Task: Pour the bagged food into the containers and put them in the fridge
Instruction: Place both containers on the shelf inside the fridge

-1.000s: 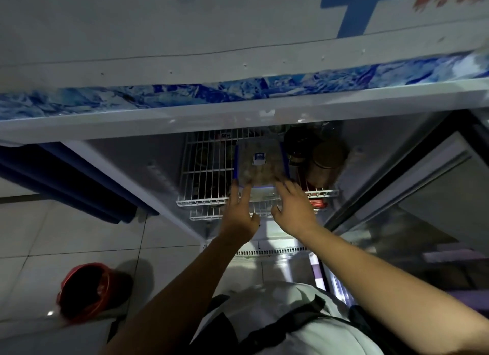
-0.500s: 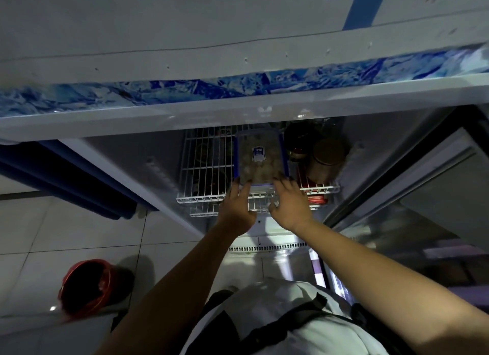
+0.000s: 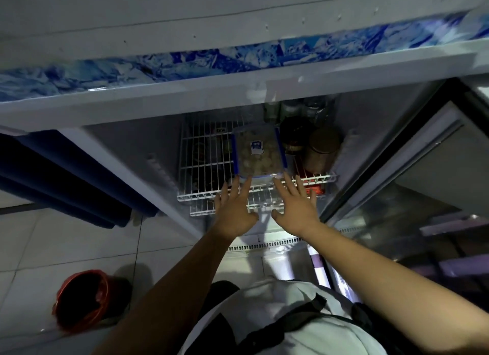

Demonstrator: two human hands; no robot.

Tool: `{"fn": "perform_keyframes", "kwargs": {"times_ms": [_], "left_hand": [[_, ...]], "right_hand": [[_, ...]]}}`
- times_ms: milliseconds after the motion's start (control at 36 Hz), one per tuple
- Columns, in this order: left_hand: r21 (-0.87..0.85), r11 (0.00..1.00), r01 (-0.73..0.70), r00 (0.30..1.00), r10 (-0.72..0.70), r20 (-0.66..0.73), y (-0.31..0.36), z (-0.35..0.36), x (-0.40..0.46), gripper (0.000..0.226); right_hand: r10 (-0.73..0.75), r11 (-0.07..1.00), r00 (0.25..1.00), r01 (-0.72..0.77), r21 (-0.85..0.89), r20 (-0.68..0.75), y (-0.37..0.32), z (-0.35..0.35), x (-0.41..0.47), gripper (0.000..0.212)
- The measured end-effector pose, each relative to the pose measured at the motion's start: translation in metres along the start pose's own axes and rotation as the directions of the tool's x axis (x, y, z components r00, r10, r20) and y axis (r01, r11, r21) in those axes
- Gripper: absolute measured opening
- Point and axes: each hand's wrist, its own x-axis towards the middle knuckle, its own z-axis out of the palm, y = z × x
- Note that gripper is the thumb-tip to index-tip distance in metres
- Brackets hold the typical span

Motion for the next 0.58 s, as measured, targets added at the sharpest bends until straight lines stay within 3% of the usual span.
{"fn": "perform_keyframes", "kwargs": {"times_ms": [222, 361, 583], "left_hand": [[-0.026, 0.995, -0.097, 0.995, 0.097, -0.022, -0.024, -0.008, -0.035, 0.094], [-0.123, 0.987, -0.105, 0.994, 0.106, 0.0, -0.052, -0.022, -0.085, 0.092], [-0.23, 0.958, -0.173, 0.985, 0.164, -0.058, -0.103, -0.035, -0.171, 0.087]], "right_hand": [[0.106, 0.993, 0.992, -0.101, 0.062, -0.076, -0.023, 0.015, -0.055, 0.088], [0.145, 0.982, 0.987, -0.134, 0.135, -0.073, -0.07, 0.021, -0.098, 0.08], [0.174, 0.95, 0.967, -0.114, 0.292, -0.188, -0.146, 0.027, -0.178, 0.071]]}}
